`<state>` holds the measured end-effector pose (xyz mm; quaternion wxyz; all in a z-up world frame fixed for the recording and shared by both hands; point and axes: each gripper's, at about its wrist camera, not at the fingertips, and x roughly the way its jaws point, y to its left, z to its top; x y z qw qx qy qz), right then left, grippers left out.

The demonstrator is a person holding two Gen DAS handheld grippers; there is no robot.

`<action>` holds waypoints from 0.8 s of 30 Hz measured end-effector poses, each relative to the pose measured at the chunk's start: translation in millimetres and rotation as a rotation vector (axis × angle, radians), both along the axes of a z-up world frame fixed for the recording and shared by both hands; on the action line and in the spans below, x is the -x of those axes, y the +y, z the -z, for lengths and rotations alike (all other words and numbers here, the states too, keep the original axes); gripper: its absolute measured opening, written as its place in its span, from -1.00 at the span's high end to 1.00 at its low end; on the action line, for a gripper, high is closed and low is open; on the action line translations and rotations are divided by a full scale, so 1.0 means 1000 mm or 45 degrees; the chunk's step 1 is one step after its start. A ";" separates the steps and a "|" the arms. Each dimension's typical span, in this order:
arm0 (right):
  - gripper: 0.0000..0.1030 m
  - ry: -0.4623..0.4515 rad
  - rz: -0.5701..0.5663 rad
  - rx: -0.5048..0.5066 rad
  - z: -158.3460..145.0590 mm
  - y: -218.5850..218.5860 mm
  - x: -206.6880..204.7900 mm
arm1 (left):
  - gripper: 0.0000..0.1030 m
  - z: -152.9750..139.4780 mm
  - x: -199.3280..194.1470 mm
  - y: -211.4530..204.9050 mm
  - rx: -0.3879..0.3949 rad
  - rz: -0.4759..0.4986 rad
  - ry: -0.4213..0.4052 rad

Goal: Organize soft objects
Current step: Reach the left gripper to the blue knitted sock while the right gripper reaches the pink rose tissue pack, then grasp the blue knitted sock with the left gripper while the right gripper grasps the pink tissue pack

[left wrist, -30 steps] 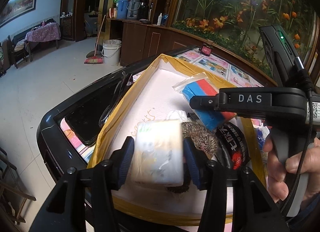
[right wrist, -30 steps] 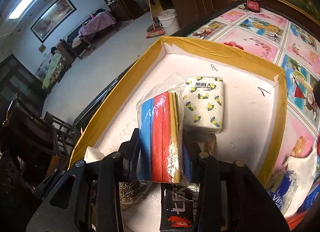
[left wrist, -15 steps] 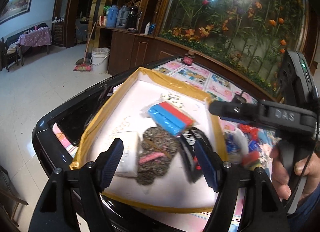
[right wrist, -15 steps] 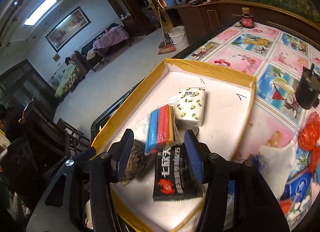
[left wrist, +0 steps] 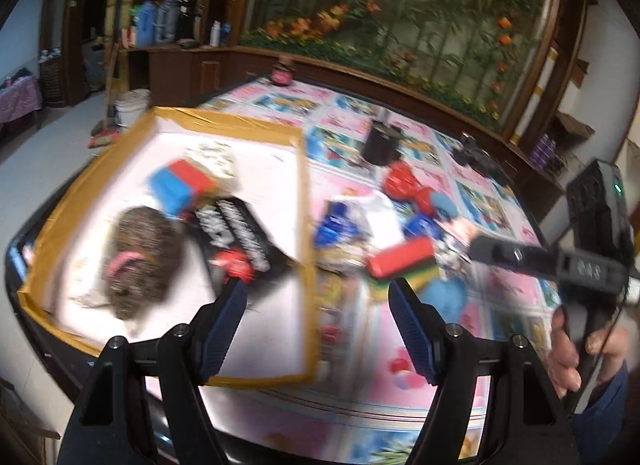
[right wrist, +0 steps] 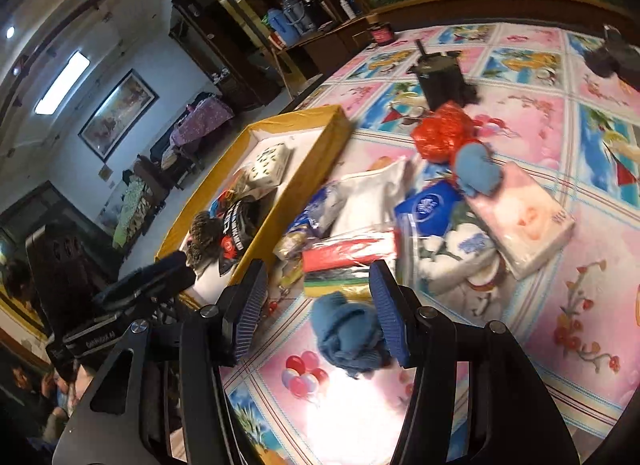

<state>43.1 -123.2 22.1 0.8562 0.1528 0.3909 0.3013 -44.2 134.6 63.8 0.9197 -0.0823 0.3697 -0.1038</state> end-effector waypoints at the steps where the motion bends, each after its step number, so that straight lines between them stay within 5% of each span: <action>1: -0.04 0.023 0.031 -0.029 0.001 -0.009 -0.004 | -0.43 0.001 -0.001 -0.008 0.009 0.033 0.019; 7: -0.04 0.087 0.218 -0.179 0.004 -0.055 -0.012 | -0.43 0.014 -0.002 -0.068 0.114 0.276 0.113; 14: -0.04 0.109 0.278 -0.156 0.007 -0.066 -0.015 | -0.41 0.044 -0.017 -0.134 -0.232 0.301 0.141; 16: -0.04 0.109 0.275 -0.111 0.009 -0.062 -0.016 | -0.15 0.050 -0.023 -0.139 -0.200 0.332 0.161; 17: -0.04 0.113 0.275 -0.088 0.011 -0.061 -0.017 | 0.21 0.050 -0.026 -0.137 -0.179 0.338 0.173; 24: -0.04 0.091 0.264 0.011 0.019 -0.050 -0.022 | 0.21 0.047 -0.016 -0.110 -0.058 0.294 0.126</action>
